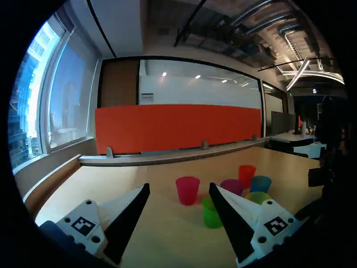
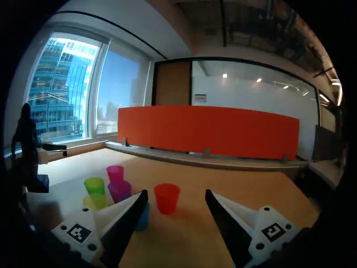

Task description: Pour water

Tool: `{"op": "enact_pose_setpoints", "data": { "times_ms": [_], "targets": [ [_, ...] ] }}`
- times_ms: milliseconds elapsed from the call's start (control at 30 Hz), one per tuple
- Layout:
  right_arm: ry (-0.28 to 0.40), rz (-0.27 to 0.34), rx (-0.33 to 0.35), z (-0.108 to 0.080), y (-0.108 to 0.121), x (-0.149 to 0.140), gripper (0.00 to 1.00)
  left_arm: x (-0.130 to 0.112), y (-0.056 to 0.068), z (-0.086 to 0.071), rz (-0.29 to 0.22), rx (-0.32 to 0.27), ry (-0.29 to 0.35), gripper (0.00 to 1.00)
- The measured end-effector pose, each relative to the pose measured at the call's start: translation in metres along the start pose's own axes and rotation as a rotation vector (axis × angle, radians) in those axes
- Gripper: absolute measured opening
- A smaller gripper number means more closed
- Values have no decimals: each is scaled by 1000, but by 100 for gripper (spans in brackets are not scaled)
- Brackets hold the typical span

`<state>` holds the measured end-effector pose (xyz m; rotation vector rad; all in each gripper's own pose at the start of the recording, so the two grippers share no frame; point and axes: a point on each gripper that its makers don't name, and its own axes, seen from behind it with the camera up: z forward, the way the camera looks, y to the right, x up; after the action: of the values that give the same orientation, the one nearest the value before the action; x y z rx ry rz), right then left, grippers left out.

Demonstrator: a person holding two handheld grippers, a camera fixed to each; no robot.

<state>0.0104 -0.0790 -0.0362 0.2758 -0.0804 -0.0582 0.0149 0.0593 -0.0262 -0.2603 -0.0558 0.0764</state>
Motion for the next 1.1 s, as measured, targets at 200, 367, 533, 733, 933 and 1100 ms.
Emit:
{"op": "enact_pose_setpoints", "data": {
  "times_ms": [200,367,533,733,933,1100],
  "targets": [
    [80,26,-110,-1,21,15,100,10,-8,-3,15,63,56,99],
    [142,14,-206,-7,37,29,100,18,-20,-6,-11,123,90,99],
    [166,-10,-253,-10,41,32,100,20,-20,-8,-28,145,106,99],
    [170,-30,-299,-10,49,31,100,17,-23,-5,-34,161,103,99],
    [174,-5,-325,-13,56,27,100,15,-29,-3,-46,181,102,99],
    [171,13,-344,-15,63,22,100,16,-30,-2,-59,189,106,99]
  ]
}}
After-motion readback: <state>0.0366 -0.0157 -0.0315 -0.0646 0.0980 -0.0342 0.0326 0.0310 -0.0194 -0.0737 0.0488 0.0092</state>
